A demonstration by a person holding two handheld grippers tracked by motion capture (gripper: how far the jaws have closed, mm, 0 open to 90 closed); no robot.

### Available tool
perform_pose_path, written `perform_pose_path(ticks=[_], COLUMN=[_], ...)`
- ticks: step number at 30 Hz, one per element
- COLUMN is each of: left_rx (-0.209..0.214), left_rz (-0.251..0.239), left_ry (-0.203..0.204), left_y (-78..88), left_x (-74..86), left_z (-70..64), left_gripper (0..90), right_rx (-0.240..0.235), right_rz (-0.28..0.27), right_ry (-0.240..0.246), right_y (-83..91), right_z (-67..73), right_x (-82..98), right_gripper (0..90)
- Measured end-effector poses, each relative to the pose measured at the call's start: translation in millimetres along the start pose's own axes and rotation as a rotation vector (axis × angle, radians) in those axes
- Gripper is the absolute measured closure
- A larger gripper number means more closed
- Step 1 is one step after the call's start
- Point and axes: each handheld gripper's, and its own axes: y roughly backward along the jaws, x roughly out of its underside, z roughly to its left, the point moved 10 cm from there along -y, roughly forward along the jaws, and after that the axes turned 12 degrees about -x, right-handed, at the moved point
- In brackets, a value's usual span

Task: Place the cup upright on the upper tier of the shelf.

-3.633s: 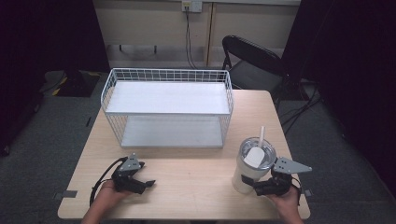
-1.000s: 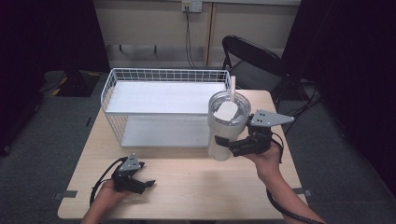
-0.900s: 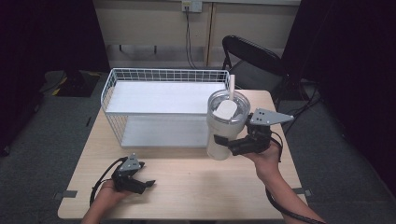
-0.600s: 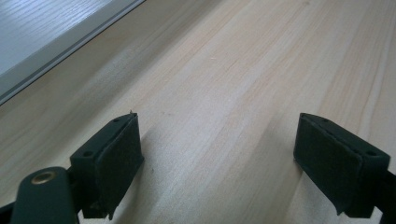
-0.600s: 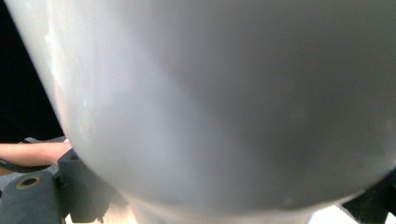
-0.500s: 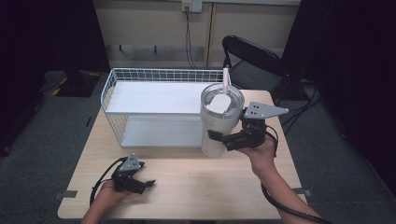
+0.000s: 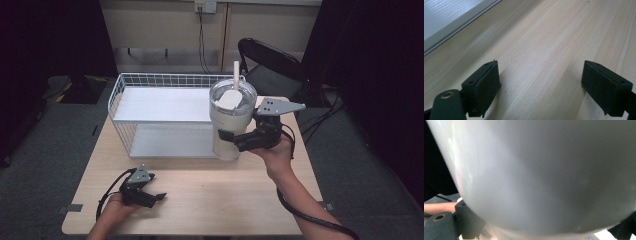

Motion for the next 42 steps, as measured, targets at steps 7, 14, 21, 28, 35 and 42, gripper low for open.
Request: perform_pose_path(ticks=[7,14,21,28,35,42], left_rx=[-0.002,-0.005,-0.005,-0.005,-0.004,-0.004], left_rz=[-0.004,-0.005,-0.005,-0.005,-0.004,-0.004], left_ry=[0.004,-0.001,-0.001,-0.001,0.000,0.000], left_y=[-0.3,-0.2,-0.2,-0.2,-0.1,-0.1], left_x=[-0.4,-0.5,-0.5,-0.5,-0.4,-0.4], left_z=[-0.4,0.3,0.2,0.2,0.1,0.1], left_gripper=[14.6,14.6,14.5,14.5,14.6,14.5], right_rx=[0.013,0.026,0.043,0.059,0.097,0.131], right_rz=[-0.003,0.004,0.006,-0.003,0.003,-0.011], right_ry=[-0.011,0.003,0.000,-0.020,-0.009,-0.007], right_y=[-1.4,-5.4,-13.3,-21.2,-26.7,-30.1], right_z=[-5.1,-9.6,-13.4,-20.6,-30.3,-43.4], right_x=[-15.6,-31.0,-44.8,-54.9,-65.0,-72.1], right_gripper=[9.7,9.7,9.7,9.7,9.7,9.7])
